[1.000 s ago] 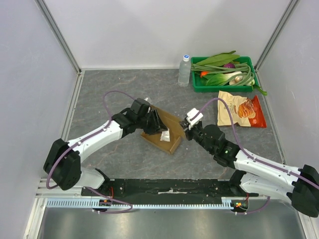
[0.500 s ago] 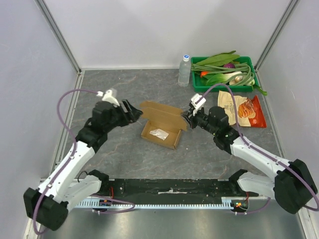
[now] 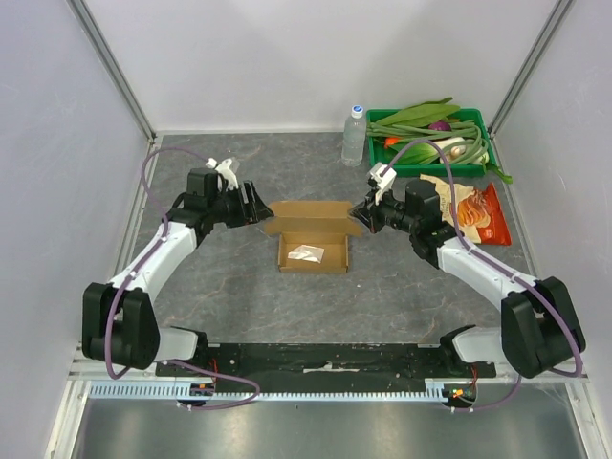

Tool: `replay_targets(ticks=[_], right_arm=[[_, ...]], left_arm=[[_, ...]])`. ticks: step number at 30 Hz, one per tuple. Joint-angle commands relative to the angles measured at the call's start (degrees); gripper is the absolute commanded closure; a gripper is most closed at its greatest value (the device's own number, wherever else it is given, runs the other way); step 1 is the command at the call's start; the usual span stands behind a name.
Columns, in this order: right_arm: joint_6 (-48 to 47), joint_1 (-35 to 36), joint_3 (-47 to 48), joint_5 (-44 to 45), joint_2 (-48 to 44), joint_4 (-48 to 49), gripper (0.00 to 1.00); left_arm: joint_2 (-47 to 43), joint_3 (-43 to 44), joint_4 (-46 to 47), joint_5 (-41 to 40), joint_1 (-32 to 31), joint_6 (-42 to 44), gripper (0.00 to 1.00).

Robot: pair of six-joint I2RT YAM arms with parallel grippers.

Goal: Fold the paper box

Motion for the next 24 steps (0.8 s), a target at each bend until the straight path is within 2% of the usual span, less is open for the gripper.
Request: replay_targets(ticks=[1,2,4,6,8,14,19,24], right_arm=[[-0.4,-1.42,3.42,-3.09,2.12,-1.01,1.0],[-0.4,-2.04,3.77,-3.26,2.56,-0.92,1.0],[0.21,-2.3,4.21,-3.53,3.52,-0.92,1.0],[0.3,-2.48,4.47,-3.53,3.53,-0.83,1.0],[0.92,-2.66,4.39,-2.48,3.53,-0.48,1.0],[2.94,-2.92,4.12,-2.12,3.96,0.57,0.94],[4.43,-3.01,4.65,-1.42,5.02,-0.04,0.82],[5.23,-2.92,4.21,0.51,3.97,-1.44,0.7]], left_arm=[[0.35,7.46,-4.76,-4.74,-1.92,13.91,0.28],[0.61,7.55,-4.85,-8.7,-2.2,14.62,0.29],[1.83,6.06,-3.28,-8.3,-2.55,15.76,0.29],[2.54,4.22,0.41,-3.74,-2.55,16.64,0.35],[3.77,4.82,0.34,-1.19,-2.64,16.82,0.39],[6.14,5.09,0.51,3.64,-2.99,16.99,0.4],[7.81,5.88,-0.89,5.06,-4.04,16.73,0.44],[8.78,6.23,-2.21,-1.26,-7.03,16.91,0.56]])
